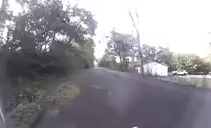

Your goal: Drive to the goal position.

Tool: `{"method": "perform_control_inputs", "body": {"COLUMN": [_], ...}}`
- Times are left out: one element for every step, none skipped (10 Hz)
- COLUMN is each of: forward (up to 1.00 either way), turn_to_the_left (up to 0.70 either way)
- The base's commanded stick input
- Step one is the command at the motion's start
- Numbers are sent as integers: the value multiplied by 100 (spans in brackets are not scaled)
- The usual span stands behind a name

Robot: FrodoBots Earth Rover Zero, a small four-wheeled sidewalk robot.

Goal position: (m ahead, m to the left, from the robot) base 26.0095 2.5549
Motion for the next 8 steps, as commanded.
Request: {"method": "perform_control_inputs", "body": {"forward": [70, 70, 70, 70, 70, 70, 70, 70], "turn_to_the_left": [0, 0, 0, 0, 0, 0, 0, 0]}}
